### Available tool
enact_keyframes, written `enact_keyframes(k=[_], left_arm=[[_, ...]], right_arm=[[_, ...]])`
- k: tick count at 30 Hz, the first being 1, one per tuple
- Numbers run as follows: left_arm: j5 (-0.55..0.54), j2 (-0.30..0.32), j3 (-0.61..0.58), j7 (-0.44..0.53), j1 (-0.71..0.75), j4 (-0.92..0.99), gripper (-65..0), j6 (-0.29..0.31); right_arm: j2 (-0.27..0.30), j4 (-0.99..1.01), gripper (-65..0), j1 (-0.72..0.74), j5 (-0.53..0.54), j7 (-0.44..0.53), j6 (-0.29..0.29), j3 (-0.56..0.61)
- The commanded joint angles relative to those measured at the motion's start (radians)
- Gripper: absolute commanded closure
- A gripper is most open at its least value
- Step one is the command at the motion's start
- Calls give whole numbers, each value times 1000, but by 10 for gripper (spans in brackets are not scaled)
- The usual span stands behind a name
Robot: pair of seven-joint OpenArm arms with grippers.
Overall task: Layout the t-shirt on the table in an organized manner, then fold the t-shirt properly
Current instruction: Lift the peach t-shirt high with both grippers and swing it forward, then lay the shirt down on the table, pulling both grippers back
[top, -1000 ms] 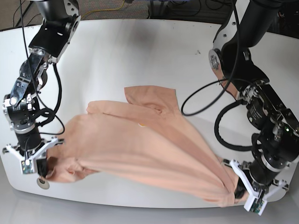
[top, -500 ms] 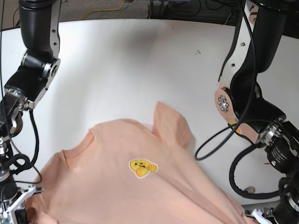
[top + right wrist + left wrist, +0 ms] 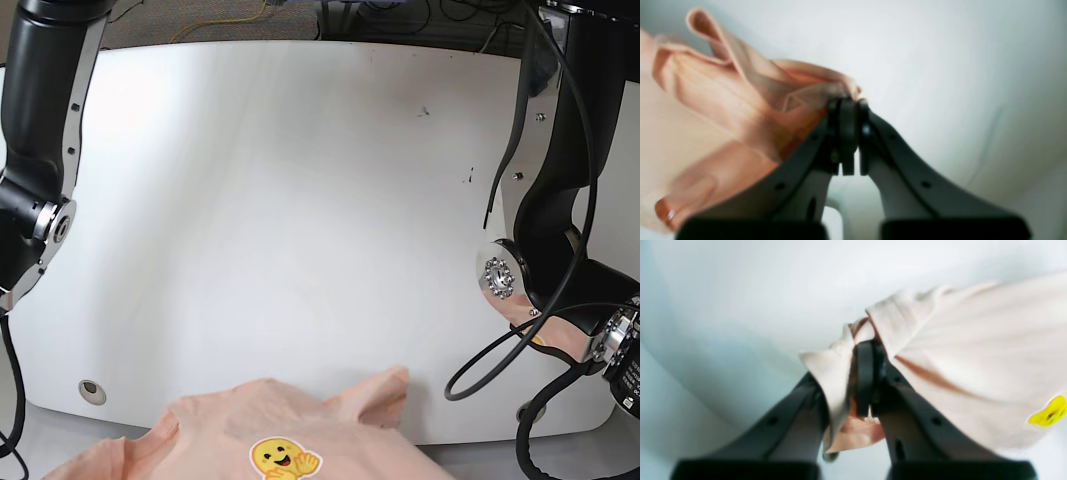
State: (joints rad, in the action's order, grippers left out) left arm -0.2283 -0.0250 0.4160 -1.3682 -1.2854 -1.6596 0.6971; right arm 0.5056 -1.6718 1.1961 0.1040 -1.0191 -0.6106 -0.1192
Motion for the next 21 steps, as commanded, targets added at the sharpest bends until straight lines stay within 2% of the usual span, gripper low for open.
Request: enact_keyframes(k=[1,5,9,14,18,21], left_arm=[[-3,-2,-6,19,-17,-3,0,1],[-9,-2,-10,19,31,-17,0,1],[-9,-2,-10,19,86,-44,0,1],[-9,1,-12,19,174,-73,0,1],[-9,4,-10,19,284,-81,0,1],[-9,20,-7,19,361,-93,0,1]], right_arm=[[5,-3,0,44,4,0,-13,19],[6,-32,0,29,3,-25,-30,14],[15,-77,0,-52,4,-43,-36,-17],[23,-152,0,-207,10,-48,-36,-83],[18,-232,0,-385,10,-50,-39,-164],[11,-271,0,-508,10,-50,-59,-213]])
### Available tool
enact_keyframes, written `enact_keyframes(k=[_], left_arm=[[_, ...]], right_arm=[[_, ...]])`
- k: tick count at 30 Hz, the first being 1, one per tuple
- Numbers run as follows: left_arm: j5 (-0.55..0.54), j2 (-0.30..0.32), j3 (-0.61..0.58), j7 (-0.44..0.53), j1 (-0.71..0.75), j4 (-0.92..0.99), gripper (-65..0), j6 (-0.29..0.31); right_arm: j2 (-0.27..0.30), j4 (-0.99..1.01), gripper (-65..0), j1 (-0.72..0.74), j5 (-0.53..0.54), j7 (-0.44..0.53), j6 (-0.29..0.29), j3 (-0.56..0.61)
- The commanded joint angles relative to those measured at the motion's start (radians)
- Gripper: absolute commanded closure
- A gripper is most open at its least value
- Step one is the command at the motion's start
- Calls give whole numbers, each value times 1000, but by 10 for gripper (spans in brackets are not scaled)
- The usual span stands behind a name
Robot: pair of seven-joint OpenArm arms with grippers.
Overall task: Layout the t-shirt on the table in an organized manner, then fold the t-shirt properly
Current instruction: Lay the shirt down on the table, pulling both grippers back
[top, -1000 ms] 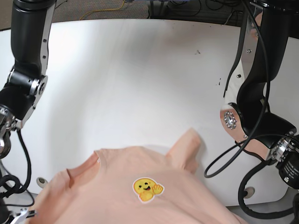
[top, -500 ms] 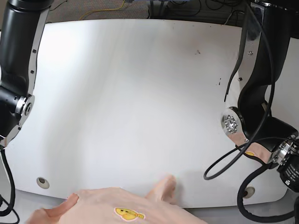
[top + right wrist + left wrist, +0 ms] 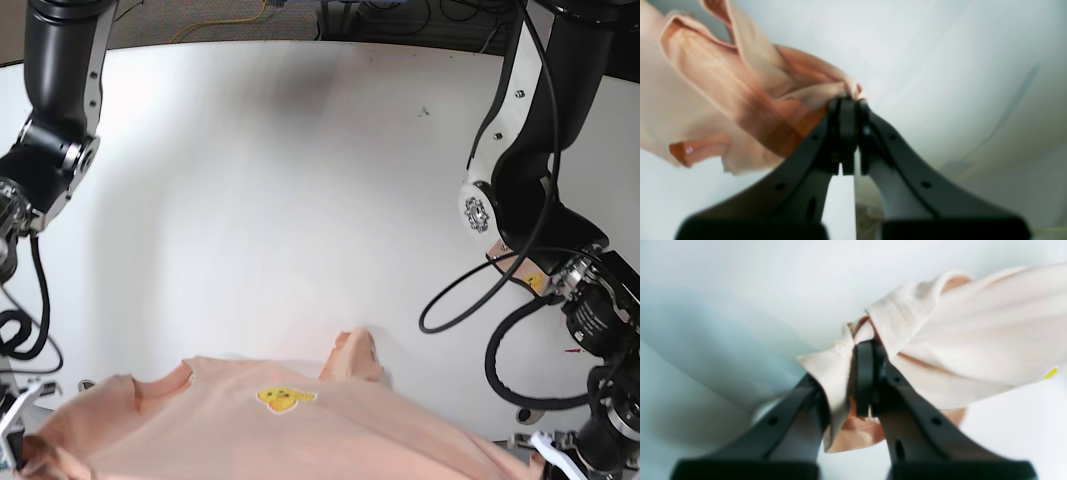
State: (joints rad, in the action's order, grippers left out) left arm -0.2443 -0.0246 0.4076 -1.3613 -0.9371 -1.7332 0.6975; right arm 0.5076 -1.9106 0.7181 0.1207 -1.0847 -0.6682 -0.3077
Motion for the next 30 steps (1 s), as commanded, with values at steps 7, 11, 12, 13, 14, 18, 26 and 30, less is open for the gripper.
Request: enact_keyframes(k=[7,11,12,13,14,18,26,30], left_arm=[[7,56,3,13,249,-104,0,1],[6,61,4,15,407,-139,0,1],[6,61,4,18,432,-141,0,1],[6,61,4,26,468,-144,0,1],[6,62,4,39,507,-147,0,1],[9,62,6,115,651,-147,0,1],[10,107,6,260,895,-139,0,1],[9,111,6,296,999,-139,0,1]], right_arm=[[-96,-73,0,-320,-6,18,-30,-198],[-158,-88,0,-460,-8,22,-30,-256],[-171,-88,0,-486,-8,22,-30,-267],[-191,-89,0,-513,-8,22,-30,-278],[-212,-89,0,-542,-8,22,-30,-288],[-275,-91,0,-635,-8,24,-30,-302],[-367,-91,0,-793,-14,71,-30,-330],[-396,-91,0,-869,-16,128,-30,-330]])
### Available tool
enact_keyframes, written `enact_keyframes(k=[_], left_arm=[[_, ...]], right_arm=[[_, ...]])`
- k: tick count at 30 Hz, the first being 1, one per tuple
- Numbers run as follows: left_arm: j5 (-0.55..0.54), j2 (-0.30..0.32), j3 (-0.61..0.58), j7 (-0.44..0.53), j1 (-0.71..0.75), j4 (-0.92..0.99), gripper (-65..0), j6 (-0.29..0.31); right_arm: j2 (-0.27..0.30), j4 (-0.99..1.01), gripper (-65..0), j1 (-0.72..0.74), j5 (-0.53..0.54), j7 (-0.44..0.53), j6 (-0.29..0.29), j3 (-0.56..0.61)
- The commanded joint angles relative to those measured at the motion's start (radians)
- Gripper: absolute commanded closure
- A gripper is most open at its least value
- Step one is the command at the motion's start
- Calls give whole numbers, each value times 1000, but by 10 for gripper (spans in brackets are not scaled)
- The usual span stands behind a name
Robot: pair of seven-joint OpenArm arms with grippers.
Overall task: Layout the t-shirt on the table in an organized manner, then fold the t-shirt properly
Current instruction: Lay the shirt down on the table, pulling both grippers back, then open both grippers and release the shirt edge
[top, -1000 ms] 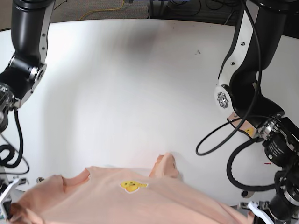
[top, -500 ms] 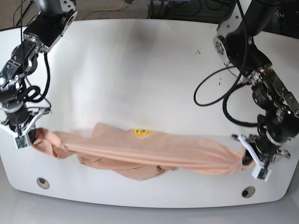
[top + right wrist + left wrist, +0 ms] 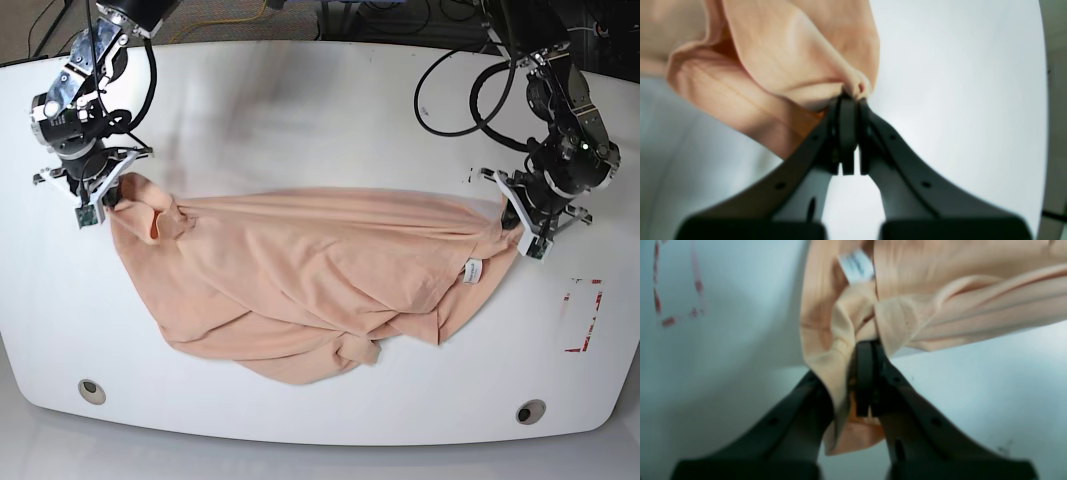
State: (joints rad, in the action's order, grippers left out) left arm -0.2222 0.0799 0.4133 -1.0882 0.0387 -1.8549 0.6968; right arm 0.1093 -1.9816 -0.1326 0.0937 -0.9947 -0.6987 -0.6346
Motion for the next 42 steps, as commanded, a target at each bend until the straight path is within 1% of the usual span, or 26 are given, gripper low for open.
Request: enact_keyframes(k=[1,4,7,15,18,19,20,21,22,23,25,27,29,32,34,37,42], left_arm=[[-13,7,0,23,37,-18,0,1],[-13,11,2,23,76,-18,0,1],[-15,36,22,23,122,-18,0,1],[-15,41,82,23,189,-18,0,1],[-9,41,97,23,198,-18,0,1],[-7,41,100,23,198,-18,0,1],[-7,41,105,23,200,-18,0,1],[-7,41,106,23,204,-16,0,1],[-7,42,108,23,215,-15,-11,1],[-7,42,108,23,220,-13,-22,1],[-12,50,106,21,227,-12,-68,1],[-12,56,106,21,229,-12,-119,1],[-12,57,106,21,232,-12,-163,1],[-13,57,106,19,232,-12,-246,1],[-13,57,105,19,232,-12,-283,1],[-13,57,105,19,232,-16,-317,1],[-15,57,95,18,232,-19,-319,1]], right_arm=[[-1,-20,0,-29,11,43,1,-3],[-3,-18,0,-63,11,49,1,0],[-4,-18,0,-95,13,50,1,0],[-4,-17,-2,-161,13,52,1,-3],[-4,-17,-17,-178,13,52,1,-3],[-4,-17,-32,-181,13,52,1,-3],[-4,-17,-71,-183,13,52,1,-3],[-6,-17,-90,-183,13,52,1,-3],[-7,-17,-146,-184,13,52,1,-4],[-12,-17,-174,-184,13,52,1,-4],[-29,-17,-263,-193,11,52,1,-12],[-41,-22,-335,-198,11,52,1,-34],[-49,-22,-387,-197,11,52,1,-47],[-52,-22,-469,-197,15,52,1,-64],[-52,-22,-499,-197,18,52,1,-67],[-52,-22,-523,-197,19,52,1,-70],[-47,-23,-525,-181,19,52,1,-69]])
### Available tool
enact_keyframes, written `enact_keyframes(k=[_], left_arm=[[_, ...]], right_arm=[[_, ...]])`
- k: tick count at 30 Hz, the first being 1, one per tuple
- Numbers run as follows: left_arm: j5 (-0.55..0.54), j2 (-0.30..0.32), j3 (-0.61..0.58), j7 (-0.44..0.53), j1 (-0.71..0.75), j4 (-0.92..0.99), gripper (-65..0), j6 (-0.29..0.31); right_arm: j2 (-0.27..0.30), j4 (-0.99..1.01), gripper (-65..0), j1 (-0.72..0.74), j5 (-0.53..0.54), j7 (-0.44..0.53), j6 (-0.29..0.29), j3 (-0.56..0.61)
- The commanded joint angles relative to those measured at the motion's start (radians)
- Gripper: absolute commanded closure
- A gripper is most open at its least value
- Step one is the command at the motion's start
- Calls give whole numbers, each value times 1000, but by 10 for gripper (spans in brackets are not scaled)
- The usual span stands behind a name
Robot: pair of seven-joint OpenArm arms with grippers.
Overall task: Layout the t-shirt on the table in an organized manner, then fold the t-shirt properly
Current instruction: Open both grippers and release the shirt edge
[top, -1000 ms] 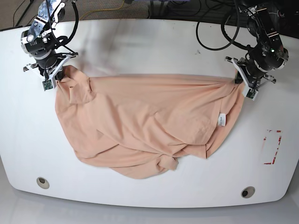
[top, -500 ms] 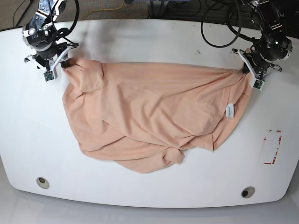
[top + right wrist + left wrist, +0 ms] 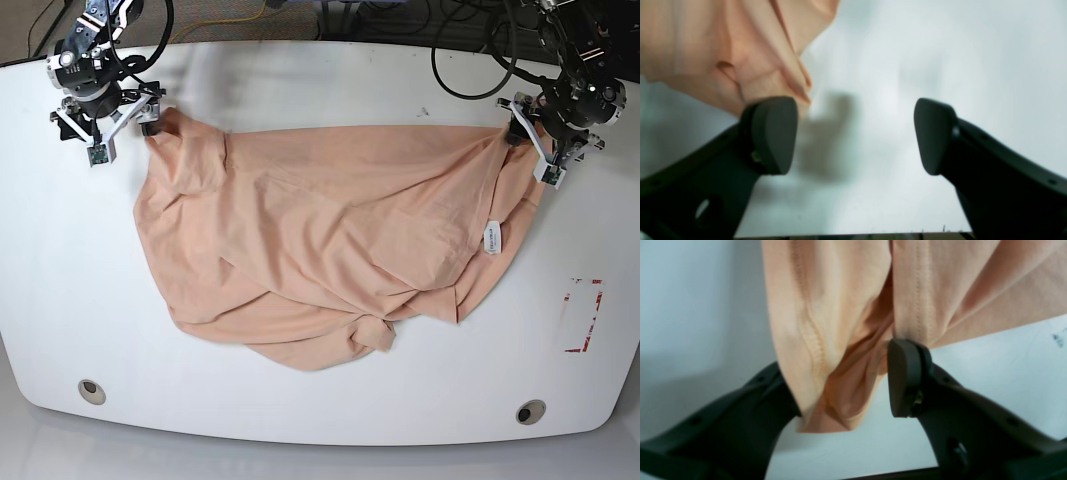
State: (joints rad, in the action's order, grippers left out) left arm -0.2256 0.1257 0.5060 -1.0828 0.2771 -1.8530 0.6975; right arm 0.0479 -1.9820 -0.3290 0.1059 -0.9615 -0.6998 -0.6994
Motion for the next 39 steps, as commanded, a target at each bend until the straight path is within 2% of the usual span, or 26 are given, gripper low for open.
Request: enact_keyframes(k=[1,17,21,26,29,32,39], left_arm=[[-11,12,6,13,-6,-21,-319,1],[-16,10,92,13,38,-21,-319,1],[-84,10,93,13,32,-23,-319,1],[-160,10,99,13,-12,-23,-317,1],[-194,9,118,13,-57,-29,-287,1],[-203,-5,116,13,-123,-33,-258,1],[-202,-30,119,-33,-232,-32,-260,1]], right_arm=[[14,-23,-525,17,2,17,2,-4],[13,-20,-525,24,4,16,2,-88],[13,-17,-525,60,2,16,2,-88],[14,-13,-525,120,5,16,2,-85],[10,2,-525,173,8,14,2,-81],[10,51,-526,232,5,13,2,-58],[10,172,-526,308,8,13,2,-21]])
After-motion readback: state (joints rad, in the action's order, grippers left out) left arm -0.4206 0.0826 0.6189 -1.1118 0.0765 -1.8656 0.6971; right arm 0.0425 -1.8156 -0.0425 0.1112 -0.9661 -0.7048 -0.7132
